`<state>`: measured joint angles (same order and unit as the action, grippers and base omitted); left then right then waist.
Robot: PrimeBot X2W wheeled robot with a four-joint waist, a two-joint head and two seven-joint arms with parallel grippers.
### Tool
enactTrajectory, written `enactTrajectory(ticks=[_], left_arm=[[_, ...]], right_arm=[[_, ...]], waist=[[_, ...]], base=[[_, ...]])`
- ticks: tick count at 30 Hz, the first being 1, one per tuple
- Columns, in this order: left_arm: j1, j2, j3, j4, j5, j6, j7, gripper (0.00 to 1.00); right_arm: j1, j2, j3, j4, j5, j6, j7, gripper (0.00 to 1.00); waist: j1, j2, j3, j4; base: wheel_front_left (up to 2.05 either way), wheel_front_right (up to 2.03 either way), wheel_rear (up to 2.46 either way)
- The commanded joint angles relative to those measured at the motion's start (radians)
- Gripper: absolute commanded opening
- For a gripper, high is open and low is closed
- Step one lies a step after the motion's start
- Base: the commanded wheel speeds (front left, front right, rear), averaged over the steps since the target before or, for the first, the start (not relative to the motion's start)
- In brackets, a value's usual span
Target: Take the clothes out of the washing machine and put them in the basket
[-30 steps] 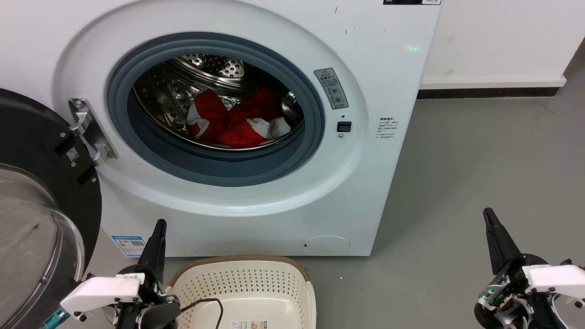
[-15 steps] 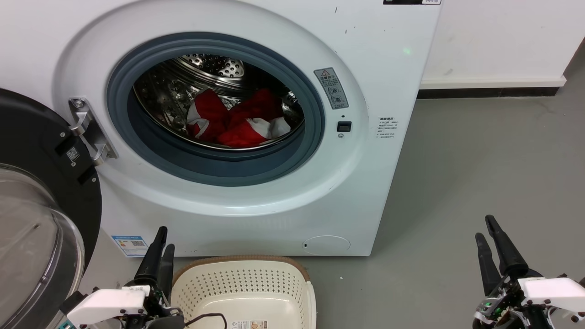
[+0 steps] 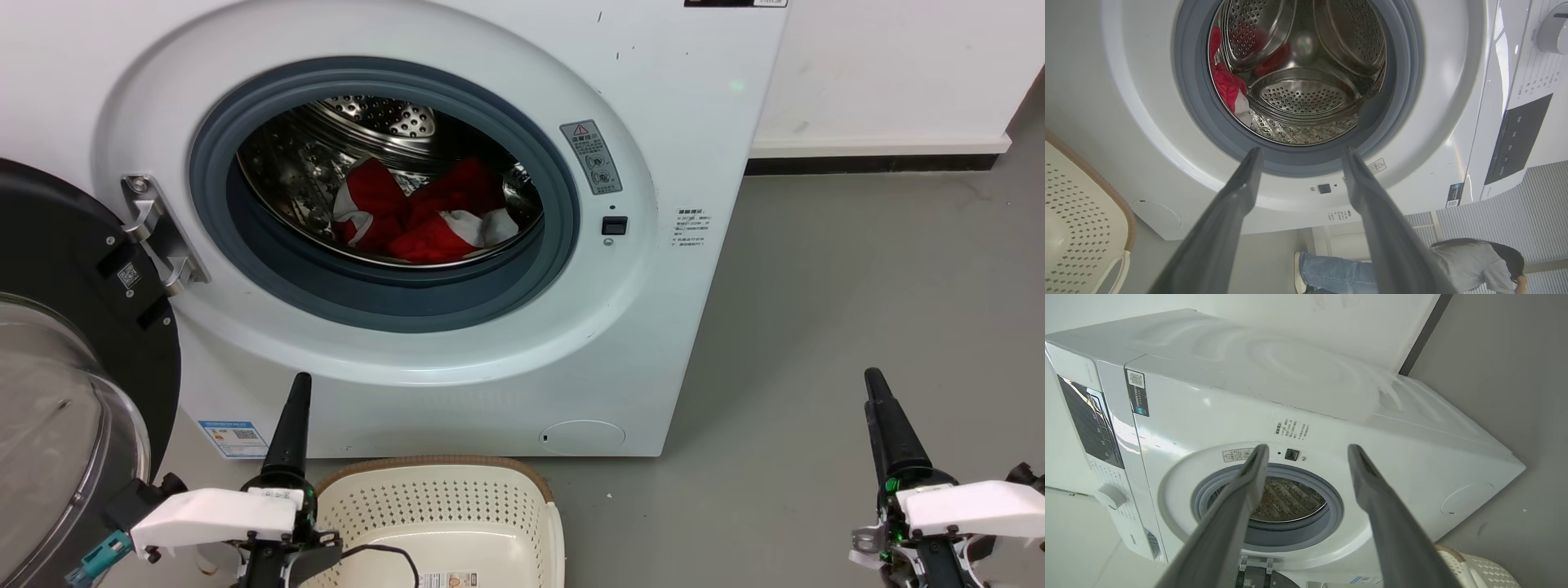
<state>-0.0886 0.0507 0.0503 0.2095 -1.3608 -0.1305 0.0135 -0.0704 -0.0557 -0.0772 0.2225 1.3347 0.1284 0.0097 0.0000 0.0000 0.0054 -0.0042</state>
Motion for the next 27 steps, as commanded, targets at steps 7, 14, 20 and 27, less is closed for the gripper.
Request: enactTrajectory(ticks=[7, 14, 20, 27], left_arm=[[-0.036, 0.004, -0.013, -0.036, 0.169, 0.0, -0.036, 1.0], [-0.038, 0.006, -0.021, -0.04, 0.316, 0.0, -0.062, 1.0], [-0.043, 0.016, -0.033, -0.028, 0.44, 0.0, -0.083, 1.0], [-0.055, 0.023, -0.03, -0.022, 0.578, 0.006, -0.106, 1.0]], right_arm=[[-0.01, -0.001, -0.001, -0.051, -0.247, 0.001, -0.035, 1.0], [0.0, 0.0, 0.011, -0.065, -0.438, 0.001, -0.061, 1.0], [0.008, 0.001, 0.019, -0.074, -0.577, 0.002, -0.082, 1.0], [0.009, 0.001, 0.03, -0.077, -0.705, 0.002, -0.104, 1.0]], waist=[[0.0, 0.0, -0.001, -0.001], [0.0, 0.0, -0.003, -0.001], [0.0, 0.0, -0.003, -0.002], [0.0, 0.0, -0.003, -0.006]], base=[[0.0, 0.0, 0.0], [0.0, 0.0, 0.0], [0.0, 0.0, 0.0], [0.0, 0.0, 0.0]])
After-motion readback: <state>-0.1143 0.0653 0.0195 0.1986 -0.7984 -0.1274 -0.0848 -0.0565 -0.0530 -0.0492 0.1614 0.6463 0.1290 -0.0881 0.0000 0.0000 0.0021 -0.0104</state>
